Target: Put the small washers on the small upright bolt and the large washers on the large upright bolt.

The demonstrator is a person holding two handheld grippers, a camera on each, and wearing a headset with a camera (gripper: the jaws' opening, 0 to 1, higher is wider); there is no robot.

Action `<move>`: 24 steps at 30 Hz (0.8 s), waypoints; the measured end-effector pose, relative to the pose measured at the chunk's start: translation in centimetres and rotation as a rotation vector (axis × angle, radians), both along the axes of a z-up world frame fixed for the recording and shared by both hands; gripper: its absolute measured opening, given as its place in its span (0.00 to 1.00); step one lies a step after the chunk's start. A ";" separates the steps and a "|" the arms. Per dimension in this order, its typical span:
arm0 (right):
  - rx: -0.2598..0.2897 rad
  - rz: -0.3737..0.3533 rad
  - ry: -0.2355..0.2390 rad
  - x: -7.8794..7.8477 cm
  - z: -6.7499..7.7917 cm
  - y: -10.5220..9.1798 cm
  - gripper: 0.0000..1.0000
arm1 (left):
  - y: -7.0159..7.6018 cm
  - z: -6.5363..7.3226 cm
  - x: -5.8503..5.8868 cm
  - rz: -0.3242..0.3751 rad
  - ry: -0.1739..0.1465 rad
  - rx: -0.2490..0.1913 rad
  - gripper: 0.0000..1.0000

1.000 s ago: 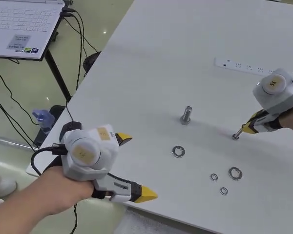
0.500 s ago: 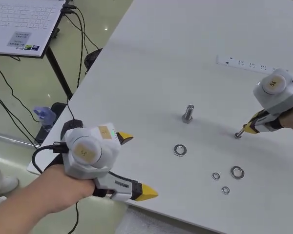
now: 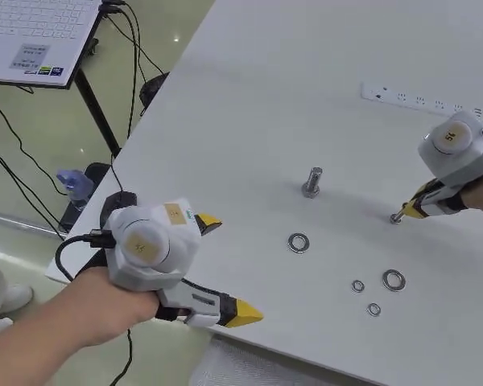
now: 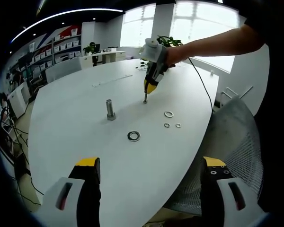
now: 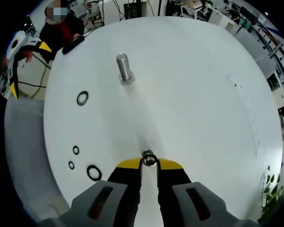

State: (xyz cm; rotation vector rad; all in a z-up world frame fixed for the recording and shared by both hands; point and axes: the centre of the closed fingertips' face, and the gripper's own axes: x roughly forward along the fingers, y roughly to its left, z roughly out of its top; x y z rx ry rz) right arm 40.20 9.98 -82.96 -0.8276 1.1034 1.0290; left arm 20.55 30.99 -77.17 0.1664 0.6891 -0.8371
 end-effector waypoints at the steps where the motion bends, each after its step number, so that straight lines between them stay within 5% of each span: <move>1: 0.000 0.001 0.001 0.0 -0.1 0.0 0.13 | 0.0 0.0 0.0 0.000 0.001 0.000 0.87; 24: -0.031 0.027 0.013 0.0 -3.0 0.3 0.13 | 0.0 -0.4 -0.4 0.003 0.027 -0.016 0.86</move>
